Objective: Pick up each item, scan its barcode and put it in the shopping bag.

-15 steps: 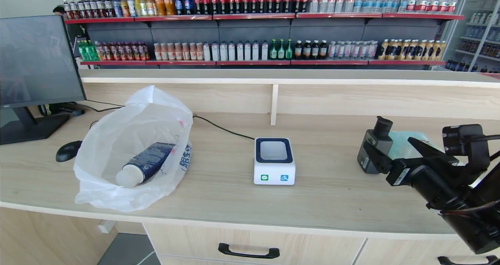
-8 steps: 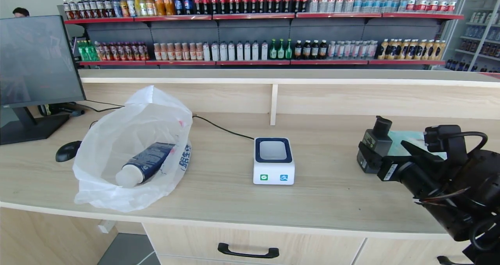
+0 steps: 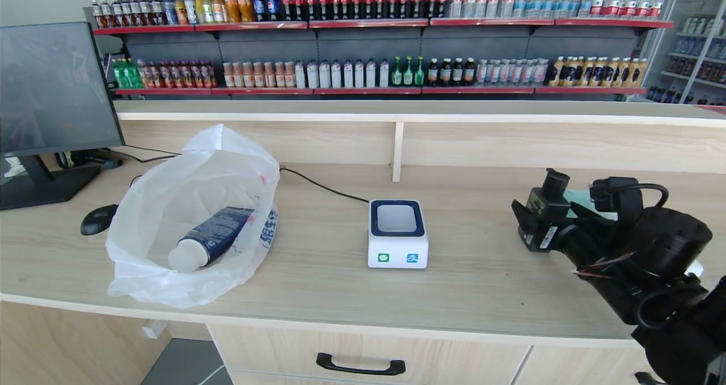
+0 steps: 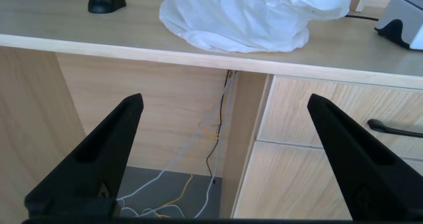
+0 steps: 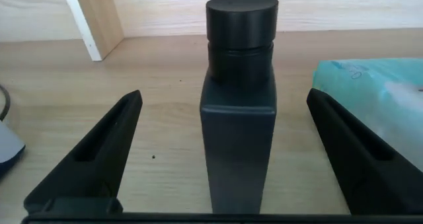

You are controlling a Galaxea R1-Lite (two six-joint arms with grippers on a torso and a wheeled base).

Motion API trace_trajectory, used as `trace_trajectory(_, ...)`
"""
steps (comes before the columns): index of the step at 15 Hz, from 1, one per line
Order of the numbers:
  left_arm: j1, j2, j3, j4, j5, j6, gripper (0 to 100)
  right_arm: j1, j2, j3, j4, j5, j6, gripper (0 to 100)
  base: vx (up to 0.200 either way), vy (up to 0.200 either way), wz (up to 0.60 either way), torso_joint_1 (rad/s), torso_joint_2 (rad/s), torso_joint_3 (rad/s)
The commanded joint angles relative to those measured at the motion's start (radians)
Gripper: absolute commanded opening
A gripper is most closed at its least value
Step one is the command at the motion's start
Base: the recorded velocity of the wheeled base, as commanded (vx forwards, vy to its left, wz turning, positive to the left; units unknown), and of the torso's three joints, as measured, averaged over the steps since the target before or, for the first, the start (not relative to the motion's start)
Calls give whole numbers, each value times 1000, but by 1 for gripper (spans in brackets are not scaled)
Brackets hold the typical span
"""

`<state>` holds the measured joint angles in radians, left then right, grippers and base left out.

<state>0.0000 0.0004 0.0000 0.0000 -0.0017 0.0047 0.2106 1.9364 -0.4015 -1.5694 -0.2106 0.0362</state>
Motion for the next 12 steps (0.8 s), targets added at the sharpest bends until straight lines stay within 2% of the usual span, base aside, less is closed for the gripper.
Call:
trace_trajectory(1, 0, 0, 0, 0, 0, 0, 100, -5, 70, -53, -1, 0, 4, 100, 0, 0, 0, 0, 0, 0)
trace_trajectory(5, 0, 0, 0, 0, -1, 0, 100, -31, 115, -109, -1, 0, 10, 100, 0, 0, 0, 0, 0, 0)
trace_trajectory(12, 0, 0, 0, 0, 0, 0, 100, -43, 138, -112, -1, 0, 16, 100, 0, 0, 0, 0, 0, 0)
